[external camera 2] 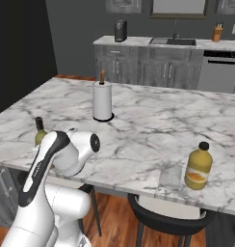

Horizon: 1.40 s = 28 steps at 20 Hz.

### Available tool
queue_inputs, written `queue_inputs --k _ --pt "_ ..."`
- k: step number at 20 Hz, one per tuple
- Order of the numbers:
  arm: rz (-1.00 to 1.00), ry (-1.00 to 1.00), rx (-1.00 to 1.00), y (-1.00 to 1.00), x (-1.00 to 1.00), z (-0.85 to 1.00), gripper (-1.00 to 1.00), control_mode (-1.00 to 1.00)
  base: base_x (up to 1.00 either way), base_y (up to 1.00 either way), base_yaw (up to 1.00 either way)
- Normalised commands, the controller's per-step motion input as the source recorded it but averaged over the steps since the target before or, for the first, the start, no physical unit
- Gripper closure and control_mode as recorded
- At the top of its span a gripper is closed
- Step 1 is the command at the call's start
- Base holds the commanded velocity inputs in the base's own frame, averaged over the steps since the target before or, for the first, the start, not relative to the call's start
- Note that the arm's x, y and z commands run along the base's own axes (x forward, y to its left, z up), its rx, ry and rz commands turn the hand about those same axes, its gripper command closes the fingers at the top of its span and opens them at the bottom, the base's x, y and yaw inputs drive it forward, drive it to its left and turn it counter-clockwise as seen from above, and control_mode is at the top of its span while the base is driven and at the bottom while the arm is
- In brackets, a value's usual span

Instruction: There is a wine glass and glass cup on the dining counter. Place the wine bottle next to the wine glass and the juice bottle next to the glass cup.

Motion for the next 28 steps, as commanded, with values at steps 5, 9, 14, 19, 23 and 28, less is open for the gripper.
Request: queue_inputs --k 5,9,14,19,23,28 --pt "-0.09 0.00 0.00 -0.01 0.04 0.03 1.00 -1.00 0.00 0.00 0.00" --pt "-0.08 0.00 -0.02 -0.09 0.04 0.02 1.00 -1.00 0.00 0.00 0.00" --pt "0.00 0.00 -0.05 -0.21 0.00 0.00 1.00 -1.00 0.00 0.00 0.00" --pt "0.01 0.00 0.00 -0.28 -0.12 0.00 1.00 -1.00 0.00 0.00 0.00" --pt "0.05 -0.01 0.00 -0.35 -0.04 0.00 1.00 -1.00 0.00 0.00 0.00" --pt "0.04 0.00 0.00 -0.33 0.15 -0.04 1.00 -1.00 0.00 0.00 0.00"
